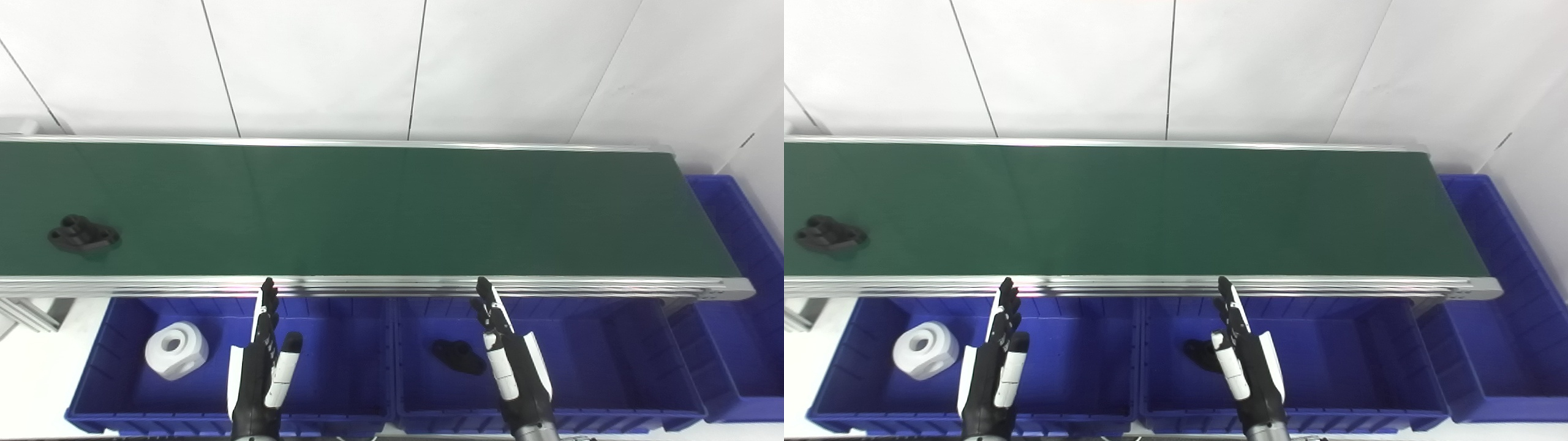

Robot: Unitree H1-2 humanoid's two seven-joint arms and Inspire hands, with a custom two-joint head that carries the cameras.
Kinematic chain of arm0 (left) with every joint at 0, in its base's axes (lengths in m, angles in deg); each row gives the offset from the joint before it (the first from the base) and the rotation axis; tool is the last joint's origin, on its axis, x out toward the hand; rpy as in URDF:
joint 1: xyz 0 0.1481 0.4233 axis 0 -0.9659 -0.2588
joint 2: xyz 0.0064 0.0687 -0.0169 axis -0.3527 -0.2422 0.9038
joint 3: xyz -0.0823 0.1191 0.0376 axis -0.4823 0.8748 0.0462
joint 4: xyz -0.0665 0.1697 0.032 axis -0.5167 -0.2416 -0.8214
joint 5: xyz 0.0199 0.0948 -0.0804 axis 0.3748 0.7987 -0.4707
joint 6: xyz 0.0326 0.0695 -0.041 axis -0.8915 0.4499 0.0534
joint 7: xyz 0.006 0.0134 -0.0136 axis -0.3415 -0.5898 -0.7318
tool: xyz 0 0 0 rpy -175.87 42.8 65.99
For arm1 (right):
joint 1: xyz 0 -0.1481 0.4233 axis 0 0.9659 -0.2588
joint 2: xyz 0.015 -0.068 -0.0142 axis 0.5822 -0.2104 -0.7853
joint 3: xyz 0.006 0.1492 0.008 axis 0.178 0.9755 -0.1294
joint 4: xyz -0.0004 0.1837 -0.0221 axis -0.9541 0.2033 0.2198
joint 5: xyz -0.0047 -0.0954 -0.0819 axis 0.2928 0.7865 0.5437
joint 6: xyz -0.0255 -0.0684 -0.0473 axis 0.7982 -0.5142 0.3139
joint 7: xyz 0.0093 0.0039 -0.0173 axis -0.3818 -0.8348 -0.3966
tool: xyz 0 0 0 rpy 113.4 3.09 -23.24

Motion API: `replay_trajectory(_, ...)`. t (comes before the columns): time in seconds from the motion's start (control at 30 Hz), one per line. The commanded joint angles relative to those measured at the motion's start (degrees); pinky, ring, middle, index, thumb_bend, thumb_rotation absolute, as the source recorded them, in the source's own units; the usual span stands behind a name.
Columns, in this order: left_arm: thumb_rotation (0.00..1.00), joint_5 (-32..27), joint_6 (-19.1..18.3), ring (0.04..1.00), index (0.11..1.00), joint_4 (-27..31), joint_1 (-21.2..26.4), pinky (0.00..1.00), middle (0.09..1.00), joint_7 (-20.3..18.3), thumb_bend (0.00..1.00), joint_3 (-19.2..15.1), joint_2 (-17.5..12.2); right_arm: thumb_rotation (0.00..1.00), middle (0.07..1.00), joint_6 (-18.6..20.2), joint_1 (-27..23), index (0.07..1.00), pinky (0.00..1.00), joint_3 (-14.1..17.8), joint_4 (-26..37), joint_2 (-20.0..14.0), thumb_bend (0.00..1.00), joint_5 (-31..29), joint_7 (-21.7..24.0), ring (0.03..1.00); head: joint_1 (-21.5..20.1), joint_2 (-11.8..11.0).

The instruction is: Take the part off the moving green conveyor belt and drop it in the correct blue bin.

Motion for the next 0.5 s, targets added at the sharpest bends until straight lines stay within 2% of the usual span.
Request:
replay_trajectory(0.0, 0.94, -0.27, 1.87, 1.0, 1.0, 0.89, 0.35, 1.0, 1.0, -0.4, 0.79, 1.13, 0.46, 1.0, 1.0, -3.25, -0.32, 1.0, 1.0, 0.03, 0.96, 0.04, 0.85, -0.48, 0.35, 0.975, 0.07, -0.08)
replay_trajectory(0.47, 0.93, -0.66, 2.77, 1.0, 1.0, 0.37, 0.79, 1.0, 1.0, -0.27, 0.79, 1.28, 0.17, 1.0, 1.0, -3.0, -0.4, 1.0, 1.0, 0.05, 0.94, -0.01, 0.84, -0.84, 0.7, 0.98, 0.23, -0.08)
